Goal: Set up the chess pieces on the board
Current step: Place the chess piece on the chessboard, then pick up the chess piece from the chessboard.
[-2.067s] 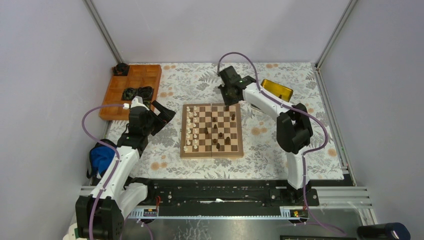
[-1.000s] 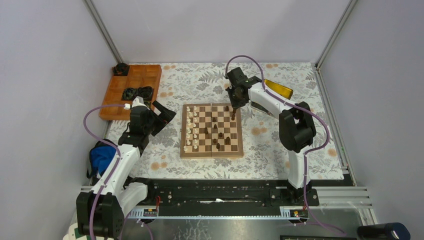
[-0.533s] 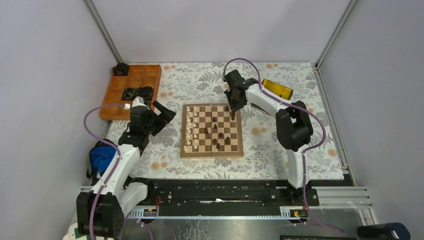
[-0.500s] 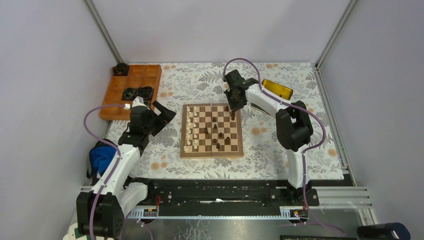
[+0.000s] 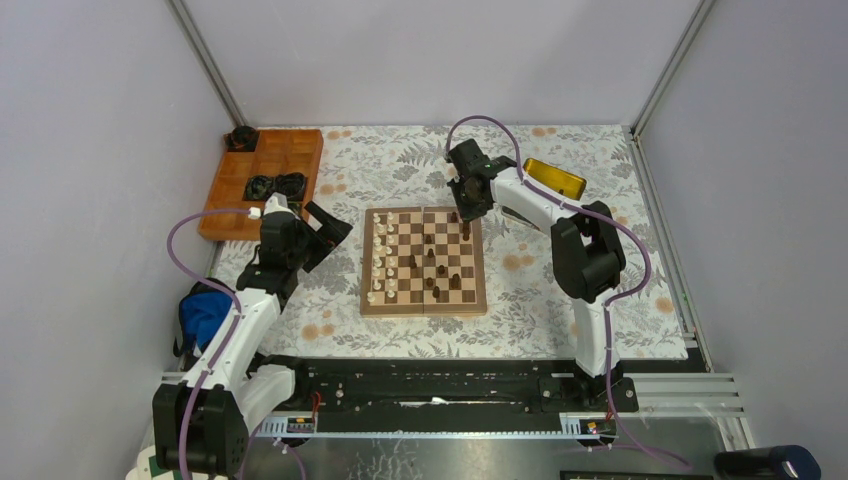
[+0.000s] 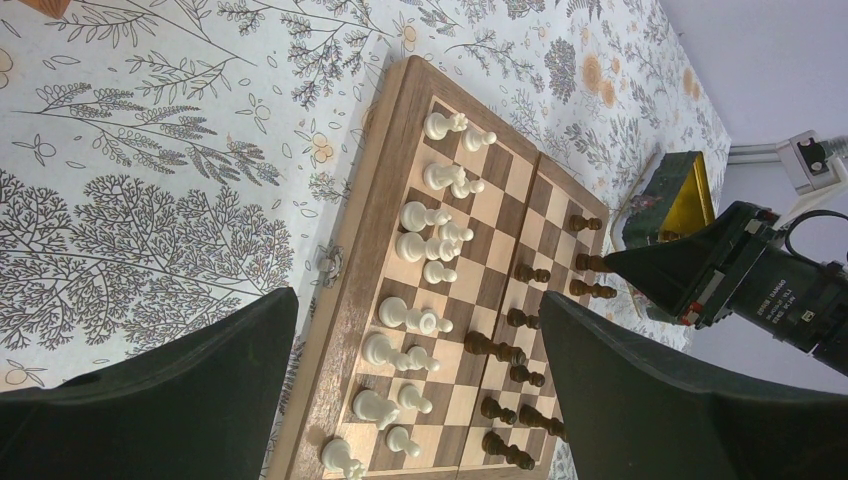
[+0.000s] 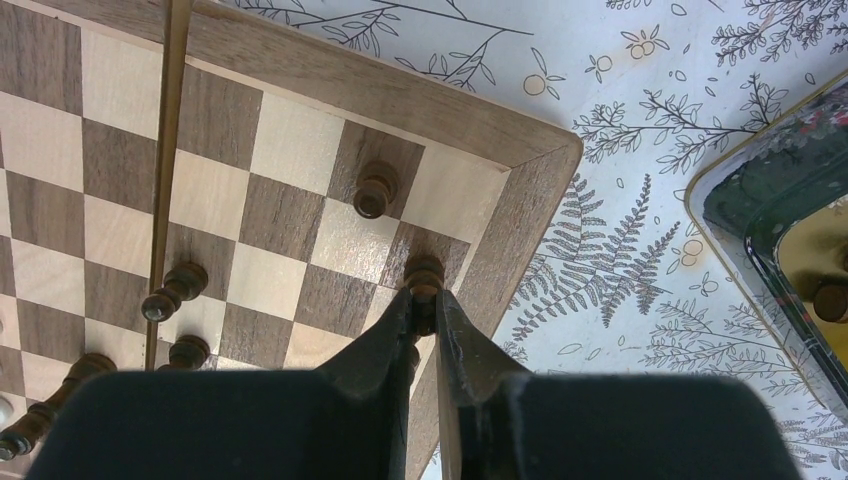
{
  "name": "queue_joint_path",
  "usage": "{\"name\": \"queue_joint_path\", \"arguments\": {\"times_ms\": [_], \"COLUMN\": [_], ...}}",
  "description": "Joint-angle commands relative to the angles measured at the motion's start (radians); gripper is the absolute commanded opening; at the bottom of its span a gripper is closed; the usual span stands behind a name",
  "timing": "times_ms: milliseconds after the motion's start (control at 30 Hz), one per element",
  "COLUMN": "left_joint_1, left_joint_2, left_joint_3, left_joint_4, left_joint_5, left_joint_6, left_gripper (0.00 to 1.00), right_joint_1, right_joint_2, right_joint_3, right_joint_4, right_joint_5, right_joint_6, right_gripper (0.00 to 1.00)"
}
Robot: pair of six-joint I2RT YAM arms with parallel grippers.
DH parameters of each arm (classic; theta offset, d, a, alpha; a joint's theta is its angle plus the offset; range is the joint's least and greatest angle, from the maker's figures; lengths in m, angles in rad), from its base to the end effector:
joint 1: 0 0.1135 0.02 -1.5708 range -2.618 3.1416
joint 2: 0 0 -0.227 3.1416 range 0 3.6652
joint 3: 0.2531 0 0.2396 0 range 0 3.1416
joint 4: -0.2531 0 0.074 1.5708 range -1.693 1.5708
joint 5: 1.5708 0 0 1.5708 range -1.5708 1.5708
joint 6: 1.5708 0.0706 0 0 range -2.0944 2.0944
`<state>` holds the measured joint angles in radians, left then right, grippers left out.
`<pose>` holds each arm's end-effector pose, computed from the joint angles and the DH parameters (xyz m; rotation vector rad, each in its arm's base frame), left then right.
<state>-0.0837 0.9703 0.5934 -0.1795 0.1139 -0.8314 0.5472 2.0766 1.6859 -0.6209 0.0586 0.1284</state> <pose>0.2503 -0.0291 0.1951 -0.7367 2.0682 -0.6509 0.3813 0.2275 0.1567 -0.5170 2.5376 0.1748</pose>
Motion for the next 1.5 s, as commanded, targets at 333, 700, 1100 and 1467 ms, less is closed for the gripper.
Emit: {"name": "queue_joint_path", "arguments": {"times_ms": [333, 700, 1100, 1467], "left_joint_1": [0.006, 0.009, 0.01, 0.012], "left_joint_2": [-0.002, -0.009, -0.031, -0.07], "left_joint_3": [-0.014, -0.013, -0.018, -0.02], "left_joint_4": [0.032, 0.037, 0.031, -0.003], "left_joint_5": [-0.011, -0.012, -0.007, -0.01], "left_joint_6": [0.017, 0.012, 0.006, 0.017], "left_gripper": [0.99, 0.99, 0.99, 0.99], "right_joint_1": [0.011, 0.013, 0.073, 0.207], "right_joint_2": [0.024, -0.016, -0.098, -0.136], "right_joint_3": [0.038, 0.101, 0.125, 0.02], "right_joint_4": [-0.004, -0.02, -0.063, -0.041], "right_joint_5": [-0.022, -0.001, 0.046, 0.012], "right_joint_6": [-0.001, -0.016, -0.038, -0.01], "right_gripper": [0.31, 0.36, 0.36, 0.37]}}
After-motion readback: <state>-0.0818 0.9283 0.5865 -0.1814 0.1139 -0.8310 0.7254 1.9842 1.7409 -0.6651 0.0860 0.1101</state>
